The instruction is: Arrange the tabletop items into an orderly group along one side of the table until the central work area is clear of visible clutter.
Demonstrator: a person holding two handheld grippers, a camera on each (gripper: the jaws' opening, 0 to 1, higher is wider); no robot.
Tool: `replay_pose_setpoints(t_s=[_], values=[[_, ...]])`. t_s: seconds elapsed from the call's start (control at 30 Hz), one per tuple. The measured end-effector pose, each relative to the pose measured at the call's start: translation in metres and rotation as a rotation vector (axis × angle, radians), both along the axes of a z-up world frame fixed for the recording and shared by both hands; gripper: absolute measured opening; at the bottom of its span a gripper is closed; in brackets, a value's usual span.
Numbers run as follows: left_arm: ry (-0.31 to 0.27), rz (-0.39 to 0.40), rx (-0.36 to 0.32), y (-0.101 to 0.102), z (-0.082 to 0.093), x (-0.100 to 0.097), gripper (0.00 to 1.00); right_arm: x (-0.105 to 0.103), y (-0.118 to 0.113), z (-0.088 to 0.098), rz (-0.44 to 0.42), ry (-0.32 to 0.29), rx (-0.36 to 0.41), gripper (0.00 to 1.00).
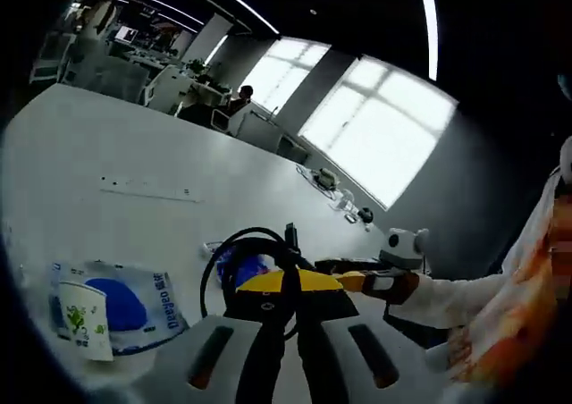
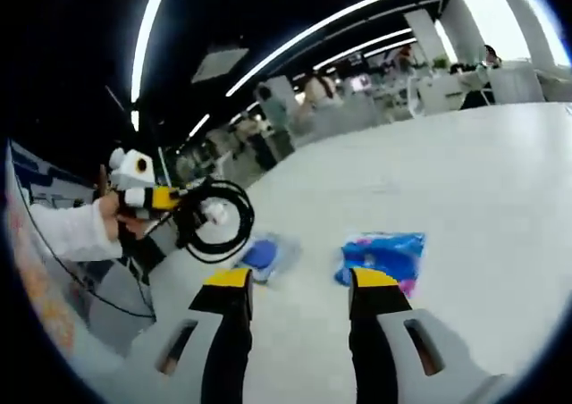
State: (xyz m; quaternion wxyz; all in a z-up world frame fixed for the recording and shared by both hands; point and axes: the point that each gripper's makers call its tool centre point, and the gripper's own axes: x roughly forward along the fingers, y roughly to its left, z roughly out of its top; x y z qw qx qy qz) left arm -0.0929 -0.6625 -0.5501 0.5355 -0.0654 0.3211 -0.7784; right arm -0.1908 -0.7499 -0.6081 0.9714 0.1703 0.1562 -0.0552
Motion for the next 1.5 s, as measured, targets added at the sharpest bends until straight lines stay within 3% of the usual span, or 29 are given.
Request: replay_pose_setpoints(t_s=[0.13,0.23,0.33,0.43,0.53,0.6,0.73,0.83,0.93,1.13,1.27,1.37,1.43,1.5], values=[[-0.019,-0.097,-0.063,0.008,0.017,-0.016,0.0,0.024,0.014,0.033,0.159,-0.024,-0.137,0.53],[-0.049,-0.186,-0.103,0.016,0.027,-0.028,0.0,0.037,0.038,0.044,0.355,0.005,-0.301,0.54],[-0.063,-0.279,-0.137,0.027,0.034,-0.041,0.0,0.044,0.054,0.053,0.459,-0.003,-0.353,0.54],[-0.059,-0.354,-0.159,0.036,0.039,-0.051,0.0,0.049,0.073,0.072,0.579,-0.049,-0.383,0.55],[-0.026,-0.407,-0.174,0.044,0.044,-0.058,0.0,0.049,0.088,0.082,0.69,-0.06,-0.46,0.54],[-0.005,-0.447,-0.175,0.049,0.044,-0.062,0.0,0.049,0.098,0.087,0.787,-0.055,-0.498,0.52],[0.023,-0.491,-0.187,0.052,0.046,-0.068,0.0,0.044,0.12,0.099,0.94,-0.078,-0.485,0.44],[0.061,-0.515,-0.203,0.054,0.05,-0.071,0.0,0.034,0.135,0.094,1.073,-0.043,-0.514,0.34],[0.066,-0.53,-0.205,0.055,0.05,-0.073,0.0,0.027,0.147,0.088,1.177,-0.022,-0.533,0.16],[0.066,-0.494,-0.2,0.054,0.046,-0.068,0.0,0.027,0.145,0.083,1.177,0.004,-0.487,0.07],[0.116,-0.419,-0.228,0.047,0.052,-0.058,0.03,0.03,0.141,0.091,1.046,0.01,-0.254,0.05],[0.159,-0.367,-0.243,0.042,0.056,-0.049,0.08,0.033,0.134,0.101,0.988,-0.038,-0.207,0.04],[0.191,-0.35,-0.258,0.041,0.059,-0.044,0.16,0.033,0.13,0.106,0.947,-0.049,-0.166,0.04],[0.227,-0.334,-0.25,0.041,0.058,-0.041,0.33,0.036,0.123,0.112,0.877,-0.06,-0.095,0.04]])
